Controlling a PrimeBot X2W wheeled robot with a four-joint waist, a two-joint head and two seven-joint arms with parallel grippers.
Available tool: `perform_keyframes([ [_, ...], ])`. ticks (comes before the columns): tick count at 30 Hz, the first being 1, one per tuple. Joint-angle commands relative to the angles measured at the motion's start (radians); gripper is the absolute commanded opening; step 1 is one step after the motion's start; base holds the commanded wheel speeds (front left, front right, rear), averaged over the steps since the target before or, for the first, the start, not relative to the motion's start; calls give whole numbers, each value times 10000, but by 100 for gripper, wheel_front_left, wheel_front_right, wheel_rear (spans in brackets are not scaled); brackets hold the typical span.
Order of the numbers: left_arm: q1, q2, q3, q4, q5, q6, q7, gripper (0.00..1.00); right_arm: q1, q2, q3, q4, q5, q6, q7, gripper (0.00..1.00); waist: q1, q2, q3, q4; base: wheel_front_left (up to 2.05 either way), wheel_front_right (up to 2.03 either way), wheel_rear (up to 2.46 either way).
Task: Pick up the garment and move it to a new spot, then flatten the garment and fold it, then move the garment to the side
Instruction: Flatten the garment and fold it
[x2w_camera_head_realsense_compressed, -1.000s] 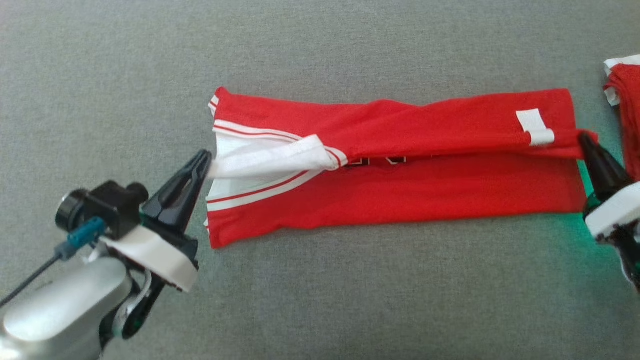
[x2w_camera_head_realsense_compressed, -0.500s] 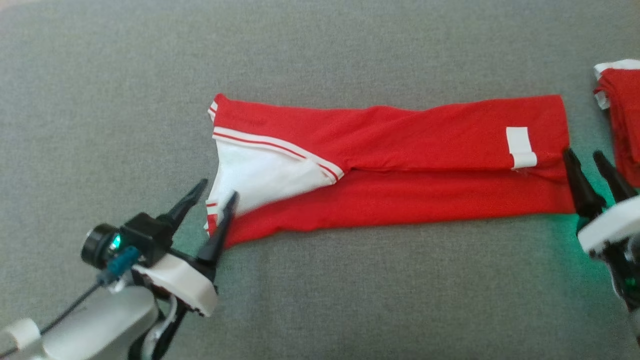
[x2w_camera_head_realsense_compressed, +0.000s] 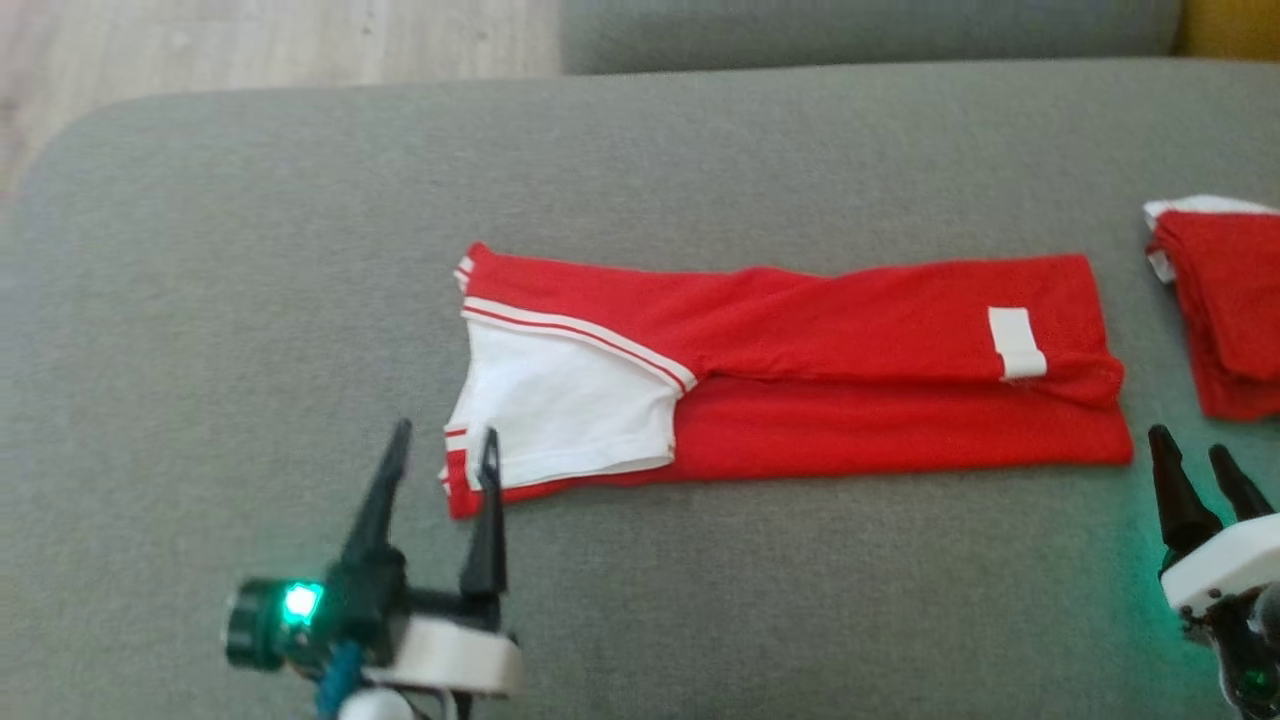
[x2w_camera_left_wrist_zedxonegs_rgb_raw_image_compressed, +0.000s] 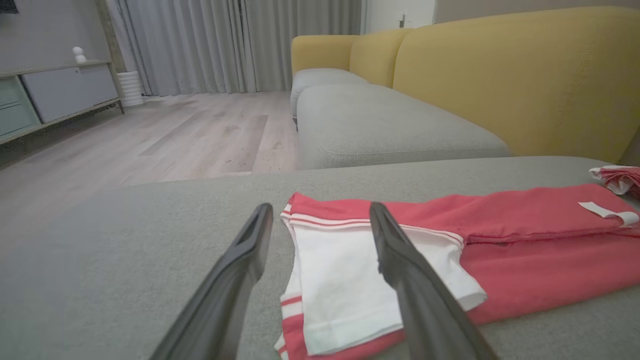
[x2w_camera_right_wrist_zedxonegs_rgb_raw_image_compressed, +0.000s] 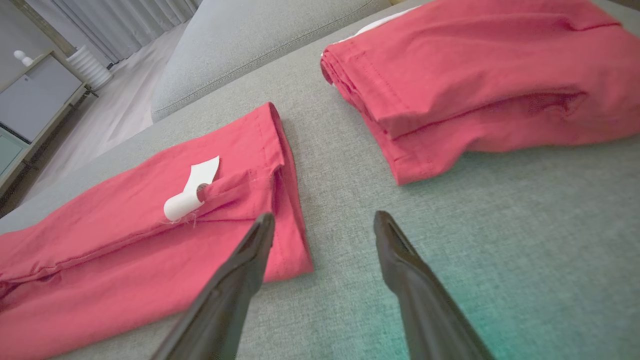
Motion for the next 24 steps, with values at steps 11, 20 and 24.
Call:
perform_keyframes([
  [11, 1199, -1082, 977, -563, 2183, -84, -104, 100, -1593, 584, -1440, 1420, -1661, -9, 765, 100, 3, -1, -231, 1079, 0, 0, 0],
  [20, 1588, -1634, 1529, -444, 2836, -589, -104, 100, -2041, 1028, -1905, 2784, -2334, -9, 1633, 0, 3, -1, -179, 1318, 0, 0, 0],
  [24, 1685, -1760, 1866, -422, 3019, -759, -104, 100, -1956, 1126, -1780, 2438, -2159, -9, 1704, 0, 3, -1, -175, 1173, 0, 0, 0],
])
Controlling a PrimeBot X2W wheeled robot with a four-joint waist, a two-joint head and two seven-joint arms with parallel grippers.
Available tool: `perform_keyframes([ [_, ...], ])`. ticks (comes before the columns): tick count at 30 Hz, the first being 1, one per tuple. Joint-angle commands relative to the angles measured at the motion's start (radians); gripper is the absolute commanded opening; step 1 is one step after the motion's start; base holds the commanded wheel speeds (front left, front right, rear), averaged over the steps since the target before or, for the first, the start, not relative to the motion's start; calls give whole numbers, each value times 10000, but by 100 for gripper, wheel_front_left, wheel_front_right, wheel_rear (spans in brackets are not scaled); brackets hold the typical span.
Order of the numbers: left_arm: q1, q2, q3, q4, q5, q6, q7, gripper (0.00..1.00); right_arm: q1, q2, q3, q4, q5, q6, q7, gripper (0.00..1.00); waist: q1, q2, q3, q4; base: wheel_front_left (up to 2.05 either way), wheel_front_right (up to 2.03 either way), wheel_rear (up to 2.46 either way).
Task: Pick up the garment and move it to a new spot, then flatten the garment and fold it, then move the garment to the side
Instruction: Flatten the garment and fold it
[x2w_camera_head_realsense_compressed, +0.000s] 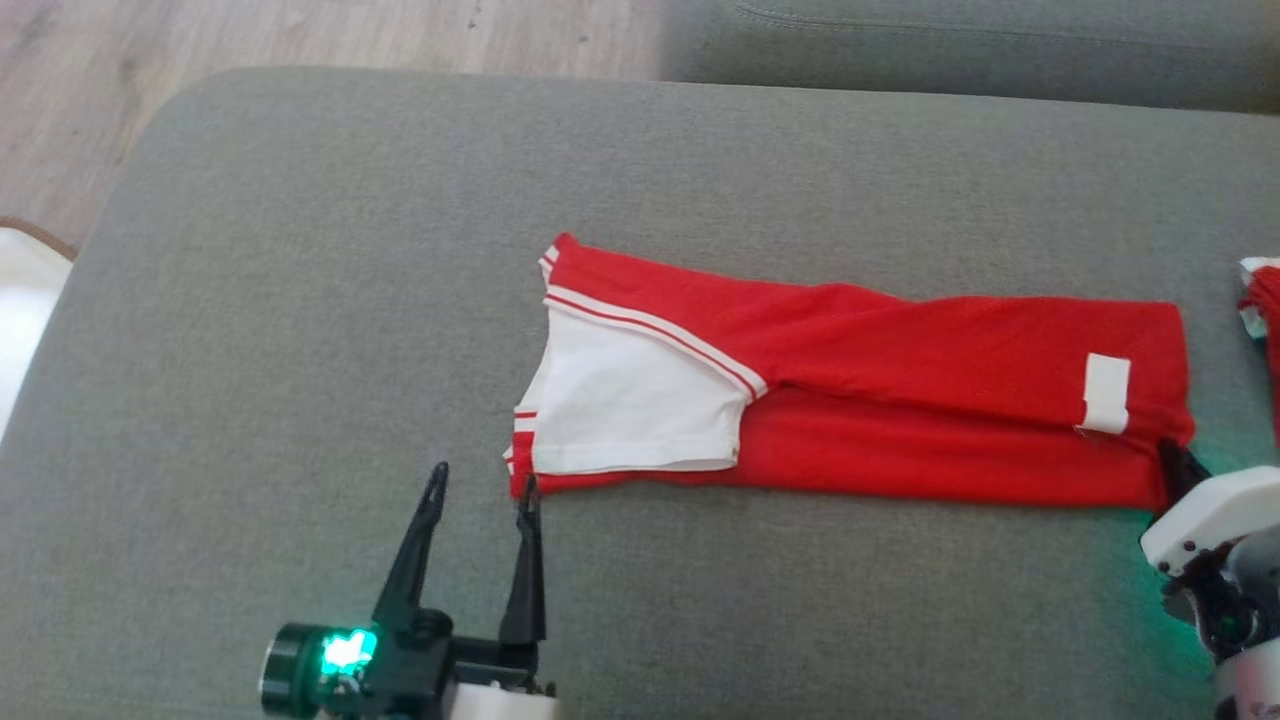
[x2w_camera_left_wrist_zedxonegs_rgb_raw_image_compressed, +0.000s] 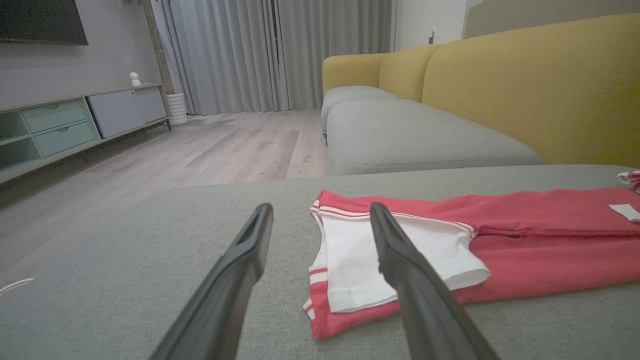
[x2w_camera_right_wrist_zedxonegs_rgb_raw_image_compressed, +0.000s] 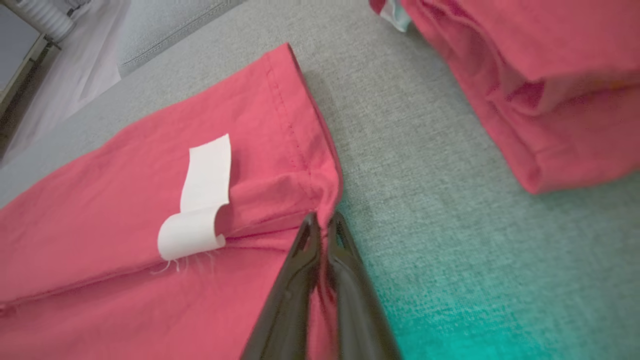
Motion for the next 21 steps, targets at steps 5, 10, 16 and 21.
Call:
perform_keyframes([
  [5, 39, -151, 696, -205, 277, -252, -95, 100, 79, -409, 196, -764, 125, -9, -194, 0, 0, -1, -1, -349, 0, 0, 0],
  [10, 80, -284, 934, -176, 484, -462, -95, 100, 134, -1107, -207, -1433, 265, -9, -121, 0, 0, -1, 31, -607, 0, 0, 0],
  [16, 159, -438, 1186, -64, 633, -699, -95, 100, 135, -1140, -206, -2969, 740, -9, 286, 0, 0, -1, -36, -768, 0, 0, 0],
  [21, 245, -548, 1316, 61, 716, -913, -95, 100, 152, -524, 618, -4865, 986, -9, 677, 0, 0, -1, -213, -749, 0, 0, 0],
])
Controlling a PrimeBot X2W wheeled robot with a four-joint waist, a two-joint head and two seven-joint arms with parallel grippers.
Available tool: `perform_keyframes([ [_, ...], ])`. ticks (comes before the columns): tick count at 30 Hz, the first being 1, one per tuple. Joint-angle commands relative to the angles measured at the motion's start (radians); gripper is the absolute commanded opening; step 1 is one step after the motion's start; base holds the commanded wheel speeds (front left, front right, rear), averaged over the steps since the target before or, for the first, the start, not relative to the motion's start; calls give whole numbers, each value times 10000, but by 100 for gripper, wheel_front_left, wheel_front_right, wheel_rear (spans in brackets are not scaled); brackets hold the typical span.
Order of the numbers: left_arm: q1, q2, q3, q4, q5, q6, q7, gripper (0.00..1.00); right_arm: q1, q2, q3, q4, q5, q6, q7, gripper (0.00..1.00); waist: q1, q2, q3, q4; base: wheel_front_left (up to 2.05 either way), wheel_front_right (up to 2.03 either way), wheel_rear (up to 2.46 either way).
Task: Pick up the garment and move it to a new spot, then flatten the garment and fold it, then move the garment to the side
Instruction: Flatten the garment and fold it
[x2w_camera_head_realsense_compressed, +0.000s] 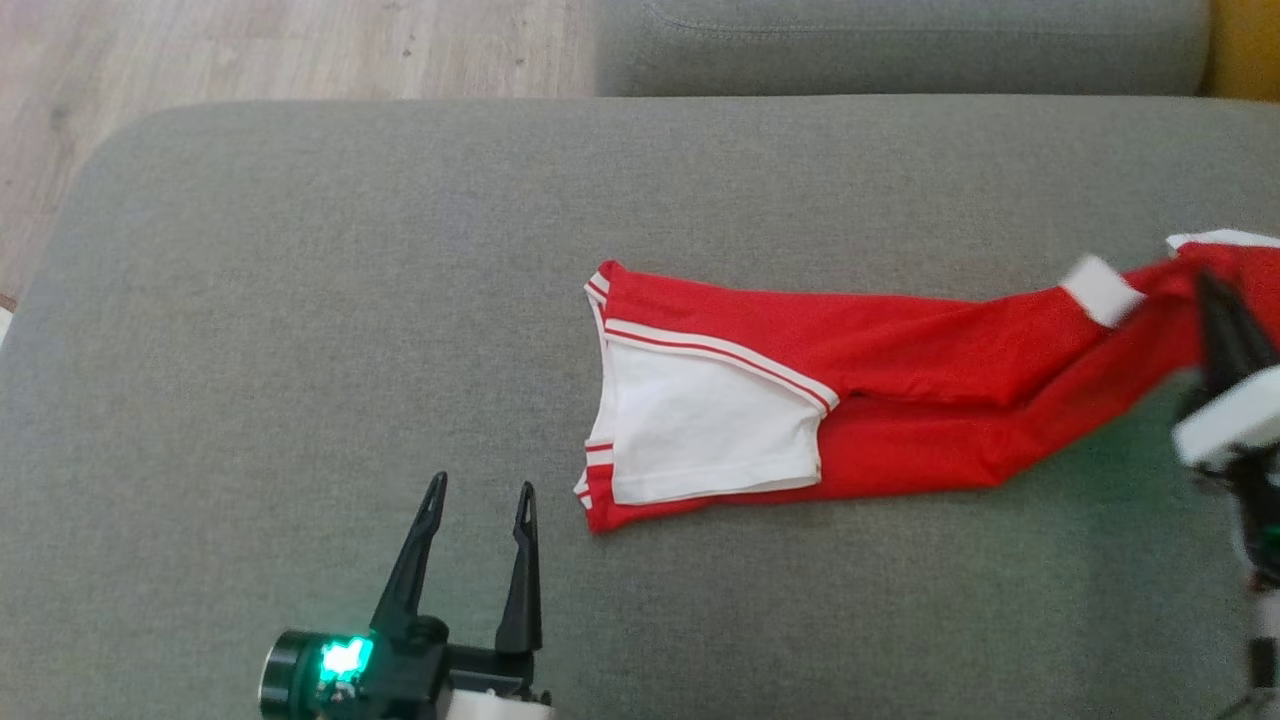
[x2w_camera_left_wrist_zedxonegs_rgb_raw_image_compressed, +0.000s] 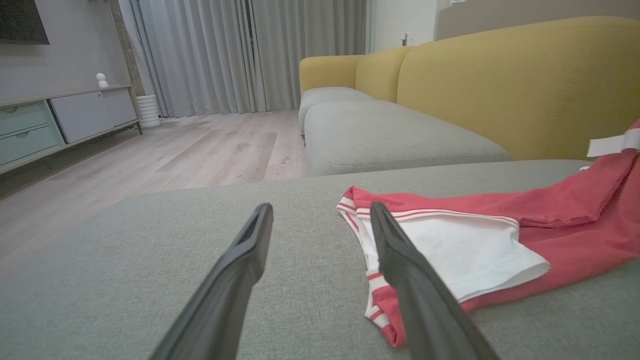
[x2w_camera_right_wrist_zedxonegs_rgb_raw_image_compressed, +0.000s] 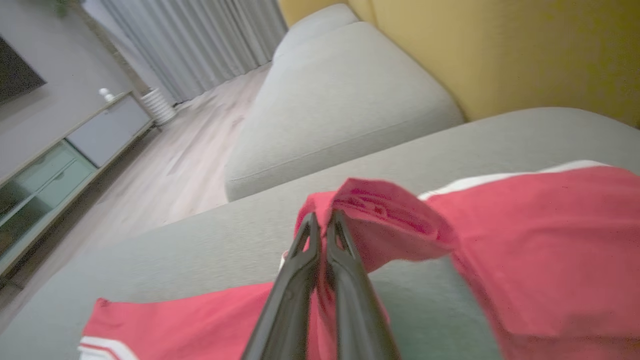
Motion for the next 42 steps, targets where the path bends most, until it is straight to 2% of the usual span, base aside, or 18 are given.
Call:
perform_keyframes([
  [1, -145, -62, 479, -201, 96, -80, -95, 100, -112, 91, 600, -997, 17, -9, 155, 0, 0, -1, -88, 50, 0, 0, 0],
  [5, -132, -150, 547, -124, 158, -239, -95, 100, -223, 549, 1731, -1943, -132, -9, 445, 0, 0, -1, -159, 225, 0, 0, 0],
  [10, -77, -265, 626, -80, 235, -400, -95, 100, -471, 1111, 3365, -2253, -136, -9, 840, 0, 0, -1, -172, 538, 0, 0, 0],
  [18, -72, -523, 711, 43, 343, -694, -95, 100, -997, 1668, 5144, -1512, -67, -9, 877, 0, 0, -1, -60, 1149, 0, 0, 0],
  [26, -70, -719, 860, 197, 422, -921, -95, 100, -1209, 2042, 6239, -447, 118, -9, 636, 0, 0, -1, -3, 1524, 0, 0, 0],
  [27, -68, -734, 890, 205, 436, -941, -95, 100, -1210, 2073, 6294, -330, 140, -9, 543, 35, 0, -1, -1, 1542, 0, 0, 0],
  [28, -65, -749, 919, 209, 452, -960, -95, 100, -1219, 2104, 6323, -240, 188, -9, 418, 100, 0, -1, 1, 1550, 0, 0, 0],
  [37, 138, -802, 1228, 253, 586, -1070, -95, 100, -1129, 2206, 5747, -410, 514, -9, -1135, 100, 0, -1, -398, 1049, 0, 0, 0],
  [42, 357, -792, 1533, 114, 575, -1019, -95, 100, -506, 1572, 4873, -921, 171, -9, -1973, 100, 0, -1, -837, 517, 0, 0, 0],
])
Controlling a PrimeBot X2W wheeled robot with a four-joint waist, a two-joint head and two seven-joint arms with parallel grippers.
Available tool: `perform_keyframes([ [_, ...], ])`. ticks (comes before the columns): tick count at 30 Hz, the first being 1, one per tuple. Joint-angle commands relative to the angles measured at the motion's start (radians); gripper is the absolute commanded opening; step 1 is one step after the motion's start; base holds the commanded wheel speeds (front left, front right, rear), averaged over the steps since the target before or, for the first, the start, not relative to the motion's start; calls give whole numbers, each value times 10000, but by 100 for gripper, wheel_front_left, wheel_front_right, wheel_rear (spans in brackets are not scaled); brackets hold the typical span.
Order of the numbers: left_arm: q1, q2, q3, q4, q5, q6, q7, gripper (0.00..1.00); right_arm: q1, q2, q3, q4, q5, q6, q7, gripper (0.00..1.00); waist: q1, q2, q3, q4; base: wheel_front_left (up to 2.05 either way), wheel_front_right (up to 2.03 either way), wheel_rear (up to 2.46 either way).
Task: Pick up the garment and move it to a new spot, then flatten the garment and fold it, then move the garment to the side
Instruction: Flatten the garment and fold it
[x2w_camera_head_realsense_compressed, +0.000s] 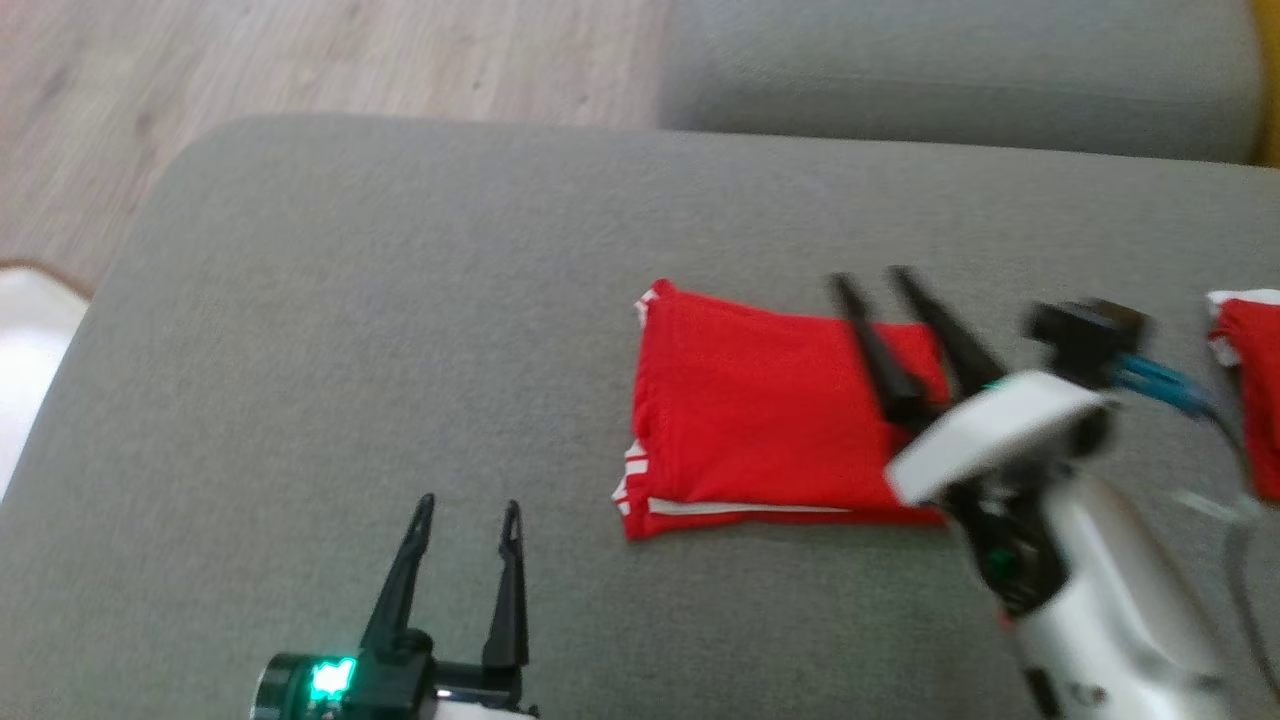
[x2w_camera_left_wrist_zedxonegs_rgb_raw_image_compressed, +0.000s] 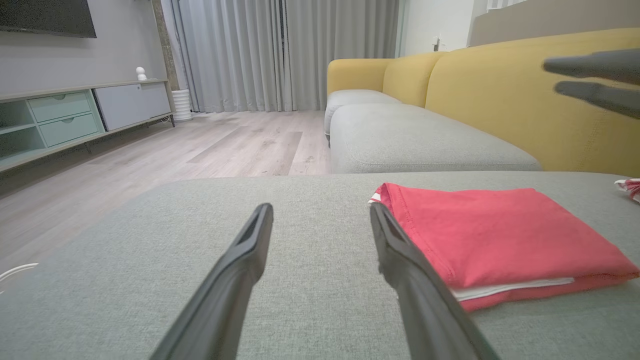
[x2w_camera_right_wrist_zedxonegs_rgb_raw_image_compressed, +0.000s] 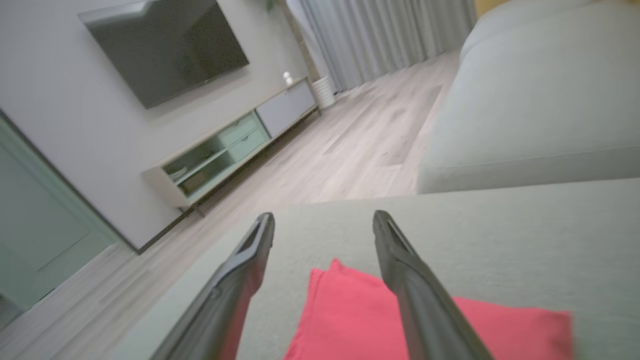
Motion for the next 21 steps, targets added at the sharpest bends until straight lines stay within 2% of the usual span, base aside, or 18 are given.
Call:
perform_keyframes([
  [1, -120, -58, 440, -365, 8, 39, -95, 100, 188, -237, -113, -421, -25, -9, -366, 100, 0, -1, -353, -359, 0, 0, 0],
  [7, 288, -65, 824, -495, -207, 92, -95, 100, 1538, -1205, -787, -506, 48, -9, -2009, 100, 0, -1, -883, -917, 0, 0, 0],
  [8, 288, -65, 824, -495, -207, 92, -95, 100, 1538, -1205, -787, -506, 48, -9, -2009, 100, 0, -1, -883, -917, 0, 0, 0],
  [9, 386, -80, 920, -544, -254, 93, -95, 100, 1970, -1563, -727, -448, -113, -9, -2567, 100, 0, -1, -999, -1074, 0, 0, 0],
  [14, 623, -103, 1063, -656, -229, 79, -95, 100, 2754, -2113, -396, -173, -783, -9, -3278, 100, 0, -1, -1254, -1307, 0, 0, 0],
  [21, 1189, -149, 1296, -581, -249, 18, -95, 100, 3824, -1851, -477, 103, -1748, -9, -3583, 100, 0, -1, -1545, -1552, 0, 0, 0],
])
